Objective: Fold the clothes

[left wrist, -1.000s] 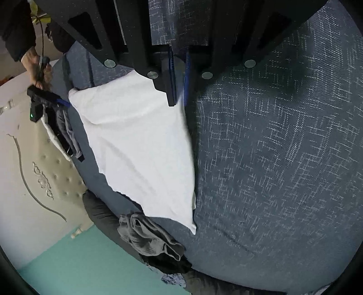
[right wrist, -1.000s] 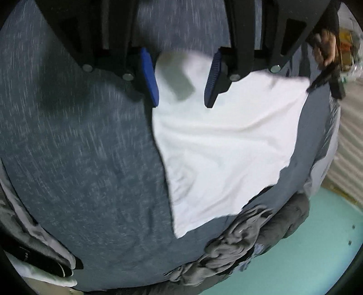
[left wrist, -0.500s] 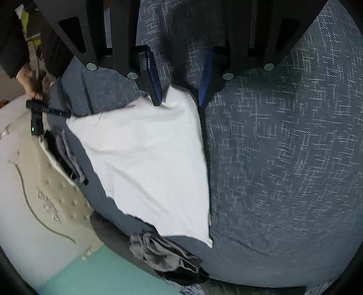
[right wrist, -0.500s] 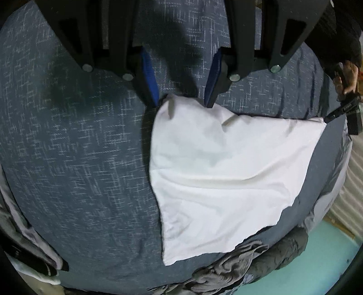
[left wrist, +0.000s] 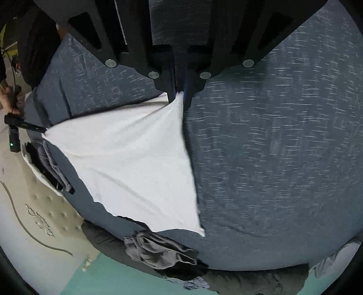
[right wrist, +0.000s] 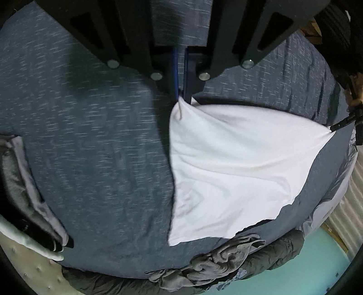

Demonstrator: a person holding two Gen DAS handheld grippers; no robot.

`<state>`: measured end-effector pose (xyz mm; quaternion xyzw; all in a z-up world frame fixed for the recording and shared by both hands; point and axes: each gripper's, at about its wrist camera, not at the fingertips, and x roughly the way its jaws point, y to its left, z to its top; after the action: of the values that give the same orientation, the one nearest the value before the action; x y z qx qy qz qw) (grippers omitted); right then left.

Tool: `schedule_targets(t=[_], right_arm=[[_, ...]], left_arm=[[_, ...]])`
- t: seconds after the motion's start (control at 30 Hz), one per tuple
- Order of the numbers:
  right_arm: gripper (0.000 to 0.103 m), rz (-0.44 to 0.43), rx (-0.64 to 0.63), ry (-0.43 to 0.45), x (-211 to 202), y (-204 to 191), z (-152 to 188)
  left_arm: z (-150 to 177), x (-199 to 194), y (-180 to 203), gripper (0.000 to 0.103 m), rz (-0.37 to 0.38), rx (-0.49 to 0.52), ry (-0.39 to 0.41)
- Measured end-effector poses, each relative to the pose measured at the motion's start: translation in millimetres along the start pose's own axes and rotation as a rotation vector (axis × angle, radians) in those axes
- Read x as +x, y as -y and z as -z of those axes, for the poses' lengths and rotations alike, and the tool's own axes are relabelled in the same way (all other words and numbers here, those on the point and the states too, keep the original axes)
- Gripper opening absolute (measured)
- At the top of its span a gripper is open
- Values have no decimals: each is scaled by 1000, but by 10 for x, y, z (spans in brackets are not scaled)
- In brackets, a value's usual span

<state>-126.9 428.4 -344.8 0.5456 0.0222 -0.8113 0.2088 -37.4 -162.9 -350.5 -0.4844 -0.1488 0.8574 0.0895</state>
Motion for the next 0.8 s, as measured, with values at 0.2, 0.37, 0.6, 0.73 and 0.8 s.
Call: schedule_targets(t=[0.2, 0.37, 0.6, 0.73, 0.8], right_arm=[[3, 0, -41, -46, 90, 40, 27], [3, -20, -50, -63, 106, 91, 101], [3, -18, -79, -116, 93, 77, 170], [5, -19, -7, -69, -34, 213, 132], [17, -70, 56, -22, -105, 260, 98]], left_arm=[[12, 68, 17, 6, -34, 30, -28], [23, 144, 37, 6, -51, 58, -61], [11, 126, -19, 6, -29, 36, -61], [16, 144, -6, 8, -11, 18, -62], [13, 122, 10, 8, -1, 13, -56]])
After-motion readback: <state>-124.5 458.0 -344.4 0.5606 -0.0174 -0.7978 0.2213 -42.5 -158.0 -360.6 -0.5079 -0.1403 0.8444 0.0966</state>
